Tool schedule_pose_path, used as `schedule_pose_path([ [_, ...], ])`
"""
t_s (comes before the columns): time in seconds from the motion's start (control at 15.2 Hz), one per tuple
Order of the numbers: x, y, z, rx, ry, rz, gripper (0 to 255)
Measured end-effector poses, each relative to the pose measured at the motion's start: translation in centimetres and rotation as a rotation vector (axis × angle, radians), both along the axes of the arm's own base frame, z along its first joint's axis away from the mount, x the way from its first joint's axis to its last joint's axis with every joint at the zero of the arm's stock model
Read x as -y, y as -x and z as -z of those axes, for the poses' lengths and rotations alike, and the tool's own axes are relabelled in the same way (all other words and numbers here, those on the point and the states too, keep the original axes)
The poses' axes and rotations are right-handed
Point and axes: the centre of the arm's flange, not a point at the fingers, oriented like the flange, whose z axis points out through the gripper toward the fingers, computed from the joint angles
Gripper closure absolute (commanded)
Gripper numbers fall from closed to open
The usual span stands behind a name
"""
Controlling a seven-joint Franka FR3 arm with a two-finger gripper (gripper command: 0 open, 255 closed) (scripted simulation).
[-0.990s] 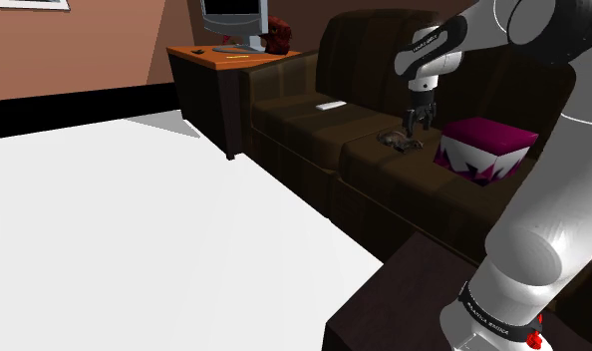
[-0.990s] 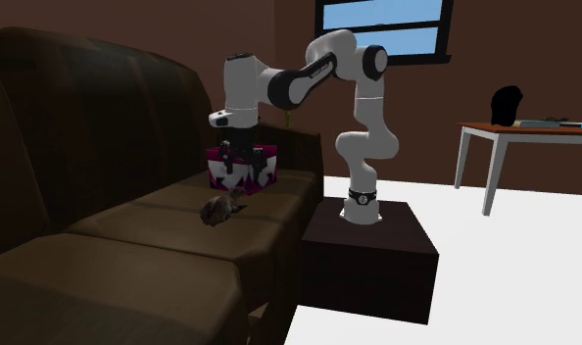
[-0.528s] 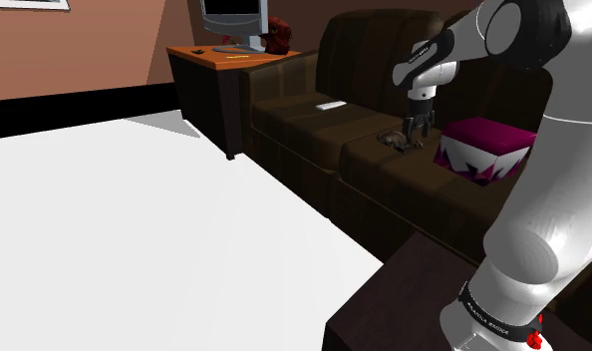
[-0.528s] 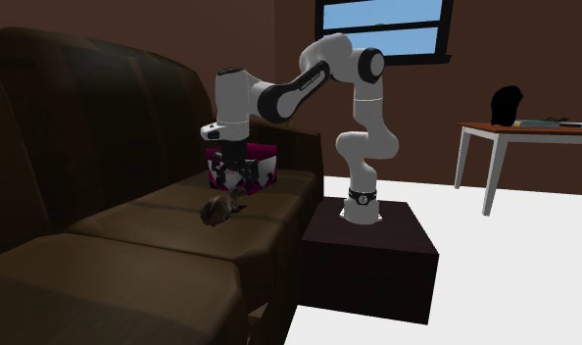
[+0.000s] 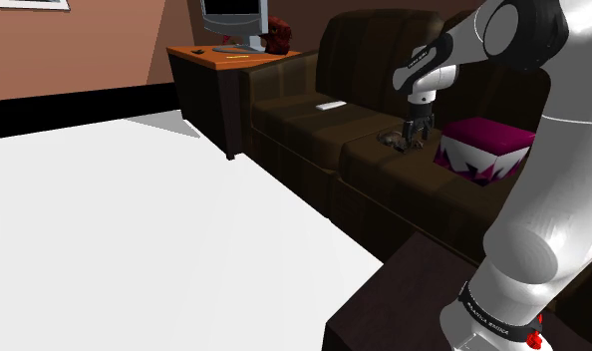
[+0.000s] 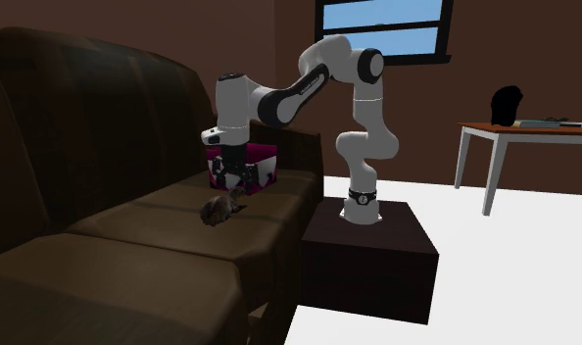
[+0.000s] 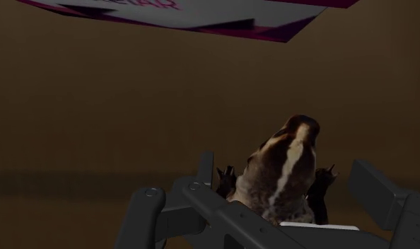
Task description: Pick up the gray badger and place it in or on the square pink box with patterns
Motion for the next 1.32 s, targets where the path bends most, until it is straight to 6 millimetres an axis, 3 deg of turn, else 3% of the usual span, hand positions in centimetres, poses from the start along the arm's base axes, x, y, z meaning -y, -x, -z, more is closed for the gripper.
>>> schedule_pose_path([
  [0.07, 0.0, 0.0, 0.0, 0.0, 0.0, 0.0, 255],
  [0.73, 0.0, 0.0, 0.0, 0.0, 0.0, 0.0, 255],
  [1.32, -0.1, 0.0, -4.2, 0.0, 0.0, 0.0, 255],
])
